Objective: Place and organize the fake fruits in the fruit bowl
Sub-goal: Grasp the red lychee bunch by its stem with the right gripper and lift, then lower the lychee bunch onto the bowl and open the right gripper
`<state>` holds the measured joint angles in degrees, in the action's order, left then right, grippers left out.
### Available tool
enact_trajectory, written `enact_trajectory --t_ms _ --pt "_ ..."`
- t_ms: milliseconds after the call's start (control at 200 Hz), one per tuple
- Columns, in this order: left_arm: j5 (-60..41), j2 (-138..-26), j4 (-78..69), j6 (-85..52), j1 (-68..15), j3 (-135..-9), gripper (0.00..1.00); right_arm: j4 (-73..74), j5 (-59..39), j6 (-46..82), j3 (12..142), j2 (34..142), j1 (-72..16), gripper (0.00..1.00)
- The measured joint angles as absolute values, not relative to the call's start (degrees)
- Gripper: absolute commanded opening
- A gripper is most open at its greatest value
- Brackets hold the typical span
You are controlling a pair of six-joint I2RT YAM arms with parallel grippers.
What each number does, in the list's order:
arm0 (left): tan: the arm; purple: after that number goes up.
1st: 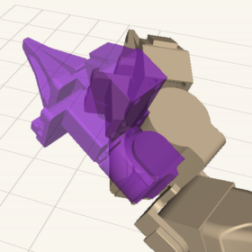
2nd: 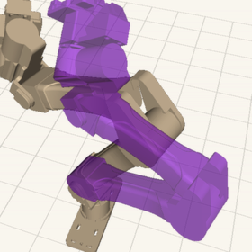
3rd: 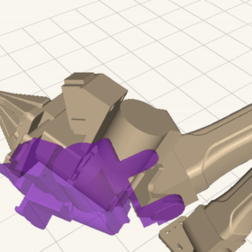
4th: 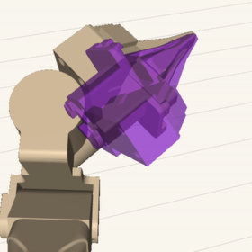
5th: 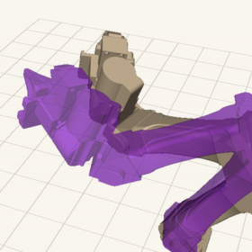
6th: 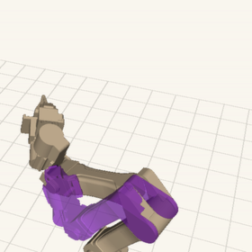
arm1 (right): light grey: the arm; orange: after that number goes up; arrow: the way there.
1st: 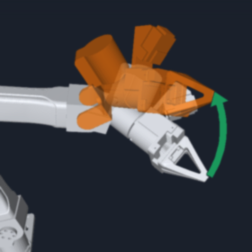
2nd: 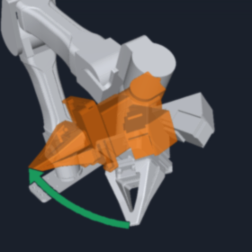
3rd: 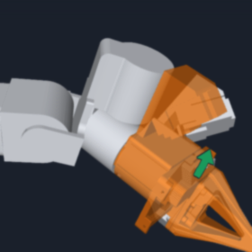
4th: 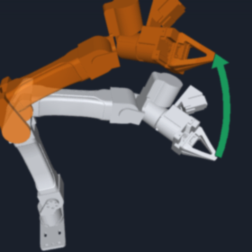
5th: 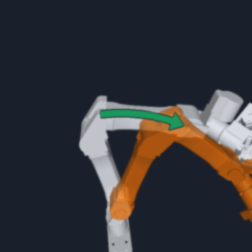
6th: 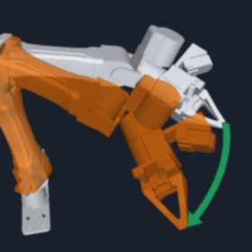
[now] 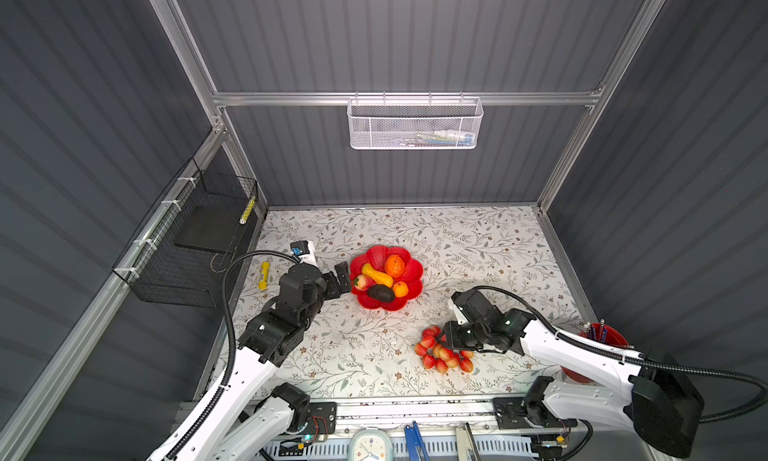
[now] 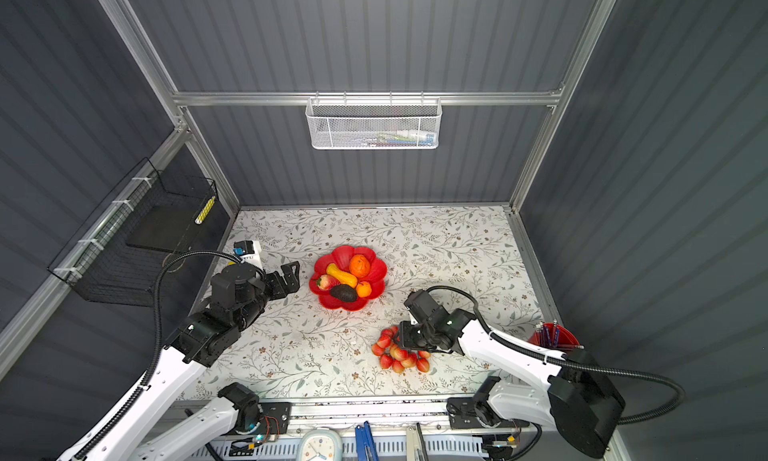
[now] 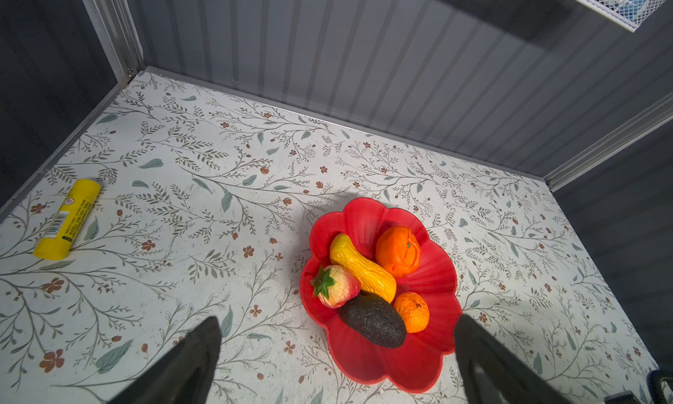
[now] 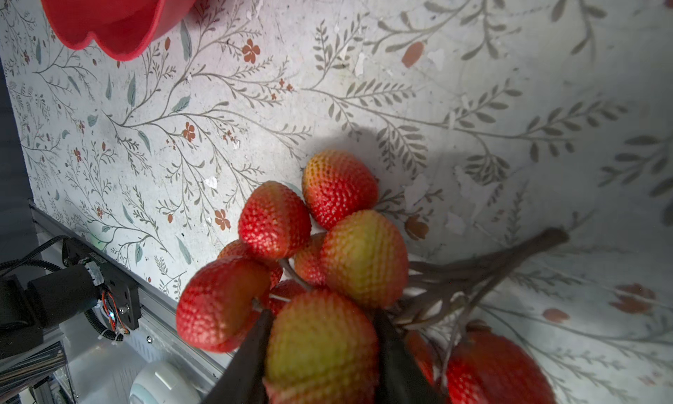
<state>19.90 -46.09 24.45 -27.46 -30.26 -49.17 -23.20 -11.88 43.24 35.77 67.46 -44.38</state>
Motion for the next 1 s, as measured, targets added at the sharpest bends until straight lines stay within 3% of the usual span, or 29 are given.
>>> enact_trajectory --t_ms 580,1001 --pt "21.0 -44.9 25.8 -27.6 -30.3 -49.0 1.00 -29.1 -1.3 31.9 55.4 62.4 -44.6 0.23" --pt "21.2 -43.2 27.0 -27.6 -30.3 -49.0 1.00 -24.2 -1.5 23.7 71.9 78.8 -44.6 0.24"
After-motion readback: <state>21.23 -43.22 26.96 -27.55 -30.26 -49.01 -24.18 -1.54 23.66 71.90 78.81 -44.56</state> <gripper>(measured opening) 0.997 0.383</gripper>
